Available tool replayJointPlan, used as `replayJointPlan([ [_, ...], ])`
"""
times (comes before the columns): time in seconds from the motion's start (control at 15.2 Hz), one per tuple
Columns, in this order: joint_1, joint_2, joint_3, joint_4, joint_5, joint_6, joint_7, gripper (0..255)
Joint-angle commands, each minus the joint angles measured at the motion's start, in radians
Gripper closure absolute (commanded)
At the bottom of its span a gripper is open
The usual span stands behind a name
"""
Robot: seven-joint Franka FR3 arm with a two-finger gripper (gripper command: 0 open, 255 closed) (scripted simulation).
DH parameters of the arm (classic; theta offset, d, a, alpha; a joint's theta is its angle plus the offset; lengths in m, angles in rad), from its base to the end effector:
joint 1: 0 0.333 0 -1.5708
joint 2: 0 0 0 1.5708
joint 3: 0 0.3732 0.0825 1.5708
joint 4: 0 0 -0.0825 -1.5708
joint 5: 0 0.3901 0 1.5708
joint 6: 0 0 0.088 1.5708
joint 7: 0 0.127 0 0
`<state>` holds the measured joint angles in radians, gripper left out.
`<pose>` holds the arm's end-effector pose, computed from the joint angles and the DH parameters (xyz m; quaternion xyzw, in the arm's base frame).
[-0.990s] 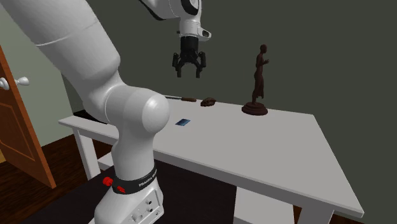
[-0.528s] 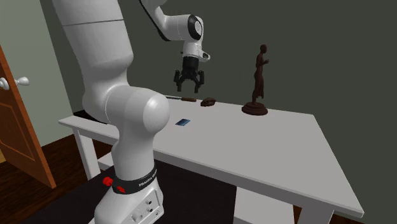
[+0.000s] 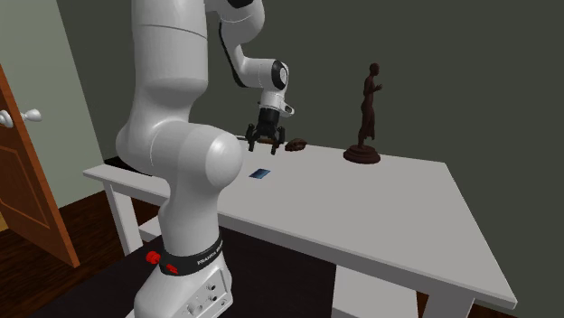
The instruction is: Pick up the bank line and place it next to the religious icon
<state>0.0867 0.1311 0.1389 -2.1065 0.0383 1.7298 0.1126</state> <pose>0.4898 0.1156 0.3628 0.9665 0.0487 -0.2515 0.0161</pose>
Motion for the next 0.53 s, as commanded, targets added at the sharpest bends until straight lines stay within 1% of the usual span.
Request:
replayJointPlan([
  [0.0, 0.010, 0.093, 0.007, 0.042, 0.004, 0.010, 0.013, 0],
  [0.13, 0.018, 0.163, 0.011, 0.078, 0.008, 0.012, 0.021, 0],
  [0.46, 0.019, 0.162, 0.012, 0.010, 0.010, 0.079, 0.019, 0],
])
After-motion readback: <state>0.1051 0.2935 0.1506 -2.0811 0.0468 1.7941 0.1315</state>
